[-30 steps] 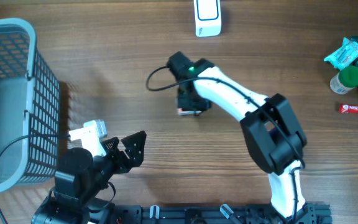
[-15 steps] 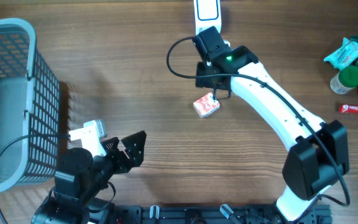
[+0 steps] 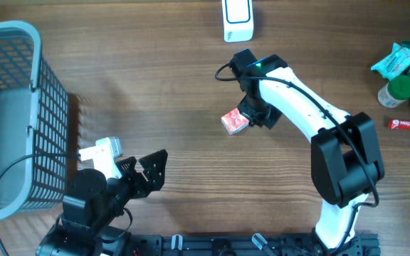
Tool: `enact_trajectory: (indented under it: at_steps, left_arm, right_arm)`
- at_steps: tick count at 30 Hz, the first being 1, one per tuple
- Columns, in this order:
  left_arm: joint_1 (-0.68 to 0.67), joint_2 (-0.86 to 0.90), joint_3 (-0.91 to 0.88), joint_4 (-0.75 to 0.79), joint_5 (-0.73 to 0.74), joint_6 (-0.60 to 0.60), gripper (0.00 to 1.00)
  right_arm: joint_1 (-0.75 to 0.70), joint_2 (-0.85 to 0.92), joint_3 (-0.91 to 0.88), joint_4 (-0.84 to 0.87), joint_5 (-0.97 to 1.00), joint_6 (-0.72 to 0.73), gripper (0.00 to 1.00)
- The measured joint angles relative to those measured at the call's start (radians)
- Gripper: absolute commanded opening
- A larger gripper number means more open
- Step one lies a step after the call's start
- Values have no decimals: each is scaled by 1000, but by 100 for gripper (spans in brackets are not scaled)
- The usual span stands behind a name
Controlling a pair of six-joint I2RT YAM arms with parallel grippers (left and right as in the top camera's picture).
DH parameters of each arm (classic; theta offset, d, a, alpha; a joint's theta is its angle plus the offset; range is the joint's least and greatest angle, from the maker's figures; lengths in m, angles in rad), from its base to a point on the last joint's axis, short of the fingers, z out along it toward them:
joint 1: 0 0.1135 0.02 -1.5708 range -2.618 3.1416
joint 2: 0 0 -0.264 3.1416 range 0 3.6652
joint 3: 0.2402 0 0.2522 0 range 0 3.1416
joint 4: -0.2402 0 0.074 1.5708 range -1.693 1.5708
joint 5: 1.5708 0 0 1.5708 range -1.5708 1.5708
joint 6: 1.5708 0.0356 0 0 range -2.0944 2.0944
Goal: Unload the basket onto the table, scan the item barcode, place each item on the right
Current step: 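Move the right gripper to the red-white Kleenex pack and grasp it, then lift the Kleenex pack with the right gripper toward the scanner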
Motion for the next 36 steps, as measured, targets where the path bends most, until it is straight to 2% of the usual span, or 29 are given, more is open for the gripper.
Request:
enact_trajectory:
  at_steps: [7,12,15,16,18,19,20,22,25,30,36]
  left_arm:
    - [0,0,0,0,0,0,100]
    - [0,0,0,0,0,0,100]
    - [0,0,0,0,0,0,100]
    - [0,0,0,0,0,0,100]
    - [0,0,0,0,0,0,100]
    - [0,0,0,0,0,0,100]
    - [0,0,0,0,0,0,100]
    - [0,0,0,0,0,0,100]
    - [0,0,0,0,0,0,100]
    - [0,0,0,0,0,0,100]
    - [0,0,0,0,0,0,100]
  right_arm:
    - [4,-1,-179,234,-35,28,4]
    - [5,-8,-211,382,-42,5,6]
    - [4,-7,-221,546,-53,-103,10]
    - [4,-7,-223,623,-65,-203,16]
    - [4,-7,-222,663,-71,-299,26]
    - [5,-7,-222,665,-70,-361,40]
    - [4,-7,-220,650,-66,-449,45]
    - [2,-7,-203,591,-61,-524,49]
    - [-3,-8,-166,517,-60,-596,50]
    - [-27,-63,-152,463,-107,-637,48]
    - [-77,-98,-155,516,-305,-685,43]
